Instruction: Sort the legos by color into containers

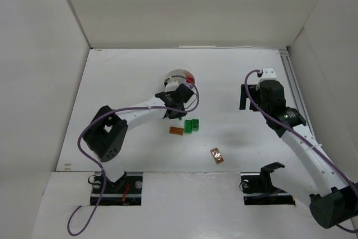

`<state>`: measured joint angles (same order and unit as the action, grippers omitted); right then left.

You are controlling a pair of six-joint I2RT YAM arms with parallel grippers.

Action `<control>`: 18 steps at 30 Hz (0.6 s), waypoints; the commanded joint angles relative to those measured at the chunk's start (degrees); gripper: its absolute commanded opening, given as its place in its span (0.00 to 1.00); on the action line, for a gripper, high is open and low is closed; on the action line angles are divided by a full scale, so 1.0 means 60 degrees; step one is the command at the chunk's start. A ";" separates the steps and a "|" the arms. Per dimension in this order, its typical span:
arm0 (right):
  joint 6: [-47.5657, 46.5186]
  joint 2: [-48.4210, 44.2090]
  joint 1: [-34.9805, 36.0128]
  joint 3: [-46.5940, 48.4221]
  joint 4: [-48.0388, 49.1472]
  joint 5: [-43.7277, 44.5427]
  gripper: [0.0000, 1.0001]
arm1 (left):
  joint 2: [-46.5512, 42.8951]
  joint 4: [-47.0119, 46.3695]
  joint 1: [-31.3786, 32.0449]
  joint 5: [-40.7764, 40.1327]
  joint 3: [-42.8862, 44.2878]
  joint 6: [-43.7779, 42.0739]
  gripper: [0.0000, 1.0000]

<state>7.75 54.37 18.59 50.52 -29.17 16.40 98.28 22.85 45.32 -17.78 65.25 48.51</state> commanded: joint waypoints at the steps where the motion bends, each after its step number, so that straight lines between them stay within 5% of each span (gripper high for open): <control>1: 0.0012 -0.0229 -0.0110 0.0002 0.0350 -0.0024 1.00 | -0.1245 0.0527 -0.0184 -0.0816 0.1003 -0.0335 0.06; 9: -0.0076 -0.0038 -0.0198 0.0002 0.0758 -0.0112 1.00 | -0.1922 -0.0438 -0.2132 -0.0599 0.2057 -0.1975 0.10; 18: -0.0163 0.0736 -0.0285 0.0382 0.1272 0.0092 1.00 | -0.0153 -0.0908 -0.3056 0.0165 0.4255 -0.3353 0.11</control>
<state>7.44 57.19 17.63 50.54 -25.65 15.97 94.37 19.09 27.24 -19.20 86.89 33.17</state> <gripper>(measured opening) 0.995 0.221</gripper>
